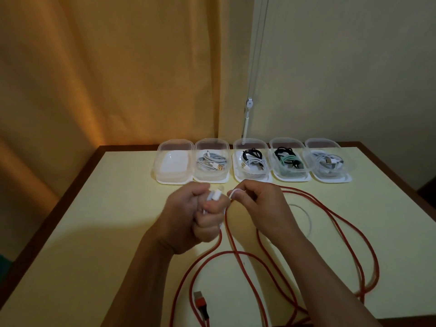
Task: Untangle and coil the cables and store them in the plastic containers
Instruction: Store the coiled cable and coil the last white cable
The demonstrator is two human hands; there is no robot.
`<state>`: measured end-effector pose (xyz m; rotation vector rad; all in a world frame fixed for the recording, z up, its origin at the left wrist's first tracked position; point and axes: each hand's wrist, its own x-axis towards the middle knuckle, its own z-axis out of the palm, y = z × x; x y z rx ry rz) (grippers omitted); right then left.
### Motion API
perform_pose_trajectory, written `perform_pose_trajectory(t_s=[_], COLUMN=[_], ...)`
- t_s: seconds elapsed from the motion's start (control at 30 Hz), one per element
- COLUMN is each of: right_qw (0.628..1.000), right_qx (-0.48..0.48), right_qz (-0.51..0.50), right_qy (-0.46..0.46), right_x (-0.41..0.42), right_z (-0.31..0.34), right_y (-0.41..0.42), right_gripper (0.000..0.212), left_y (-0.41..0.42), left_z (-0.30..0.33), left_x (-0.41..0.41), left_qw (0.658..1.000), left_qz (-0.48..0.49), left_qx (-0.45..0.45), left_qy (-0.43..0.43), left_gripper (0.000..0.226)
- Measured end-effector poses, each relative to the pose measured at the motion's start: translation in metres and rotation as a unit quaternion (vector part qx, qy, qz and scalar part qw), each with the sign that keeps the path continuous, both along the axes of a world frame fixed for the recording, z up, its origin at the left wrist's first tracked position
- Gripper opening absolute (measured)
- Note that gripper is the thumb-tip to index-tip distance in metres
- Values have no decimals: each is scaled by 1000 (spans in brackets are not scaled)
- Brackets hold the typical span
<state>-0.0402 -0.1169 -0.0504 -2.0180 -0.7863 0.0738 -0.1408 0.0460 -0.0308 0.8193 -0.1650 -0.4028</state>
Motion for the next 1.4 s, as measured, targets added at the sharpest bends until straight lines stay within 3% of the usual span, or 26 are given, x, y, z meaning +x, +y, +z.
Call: perform_pose_trajectory(t_s=[0.07,0.13,0.23,0.33,0.4,0.53,0.67,0.7,0.8,1.03,1.27,1.4], right_qw=[999,995,997,999,1000,995,996,995,978,958,929,946], right_qx=[48,87,75,28,6,-46,-6,19,105,139,100,74], right_qz=[-10,-43,-29,-21,3,76,64,54,94,165,241,219], right_qy=[15,10,-2,5,26,41,62,81,152,188,264,228], right_x=[1,5,2,-4,-6,-12,-13,-13,-10,-8,-7,-9], right_z=[4,8,12,9,5,3,5,6,9,19,22,21], right_y=[-1,-5,-8,-5,-3,0,-2,-3,-6,-14,-17,-14], right_gripper=[15,17,21,22,25,27,21,28,49,52,42,27], left_y=[-7,-16,-24,-24,-24,-19,-10,-9,-9,-13,-12,-16], left_z=[-5,-9,-16,-27,-28,-19,-18,-18,-17,-11,-8,-6], left_x=[1,2,9,19,23,24,18,15,10,4,-2,-1], left_qw=[984,938,899,855,841,860,924,936,956,951,947,954], left_qz=[-3,14,96,229,302,387,334,303,225,150,94,50], left_qx=[175,340,411,455,445,332,183,172,163,238,287,282], left_qy=[38,64,114,98,64,31,-37,-58,-98,-132,-108,-91], left_gripper=[40,51,56,57,48,32,16,16,15,28,30,20])
